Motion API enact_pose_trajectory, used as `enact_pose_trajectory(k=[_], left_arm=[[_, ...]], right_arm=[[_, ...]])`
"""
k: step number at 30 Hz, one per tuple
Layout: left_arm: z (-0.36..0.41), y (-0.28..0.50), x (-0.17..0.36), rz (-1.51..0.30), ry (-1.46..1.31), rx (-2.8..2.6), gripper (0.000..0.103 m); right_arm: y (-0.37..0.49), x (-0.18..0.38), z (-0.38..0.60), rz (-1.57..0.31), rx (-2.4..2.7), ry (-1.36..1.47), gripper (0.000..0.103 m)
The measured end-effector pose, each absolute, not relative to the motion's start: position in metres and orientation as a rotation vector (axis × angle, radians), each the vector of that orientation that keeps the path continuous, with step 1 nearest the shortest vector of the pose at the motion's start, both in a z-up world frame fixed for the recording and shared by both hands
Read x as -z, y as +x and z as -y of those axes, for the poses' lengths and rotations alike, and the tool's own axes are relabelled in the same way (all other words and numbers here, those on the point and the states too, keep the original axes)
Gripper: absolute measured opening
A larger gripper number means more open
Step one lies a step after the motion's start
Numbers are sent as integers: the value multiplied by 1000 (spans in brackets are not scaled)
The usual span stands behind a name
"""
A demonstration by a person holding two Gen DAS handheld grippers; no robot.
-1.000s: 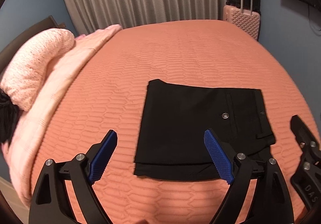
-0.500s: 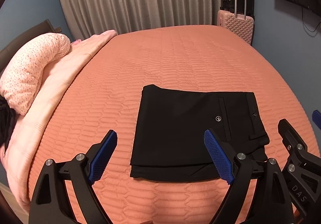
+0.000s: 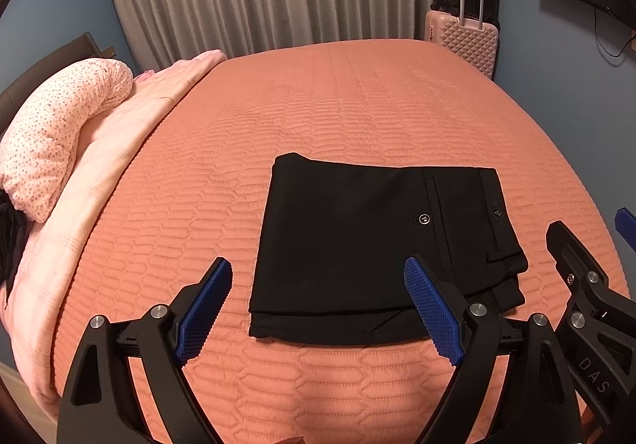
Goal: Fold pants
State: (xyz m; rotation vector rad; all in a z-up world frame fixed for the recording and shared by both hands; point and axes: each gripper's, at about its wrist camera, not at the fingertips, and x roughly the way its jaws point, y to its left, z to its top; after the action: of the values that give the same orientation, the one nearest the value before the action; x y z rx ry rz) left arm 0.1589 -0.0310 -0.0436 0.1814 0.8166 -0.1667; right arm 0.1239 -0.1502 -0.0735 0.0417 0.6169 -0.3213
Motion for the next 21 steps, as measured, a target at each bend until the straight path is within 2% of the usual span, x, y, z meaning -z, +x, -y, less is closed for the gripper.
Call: enact_pose_trajectory(k=[21], left_arm=[[24, 161, 46, -839, 160, 168, 87]], right_arm=[[122, 73, 154, -614, 331, 45, 88]])
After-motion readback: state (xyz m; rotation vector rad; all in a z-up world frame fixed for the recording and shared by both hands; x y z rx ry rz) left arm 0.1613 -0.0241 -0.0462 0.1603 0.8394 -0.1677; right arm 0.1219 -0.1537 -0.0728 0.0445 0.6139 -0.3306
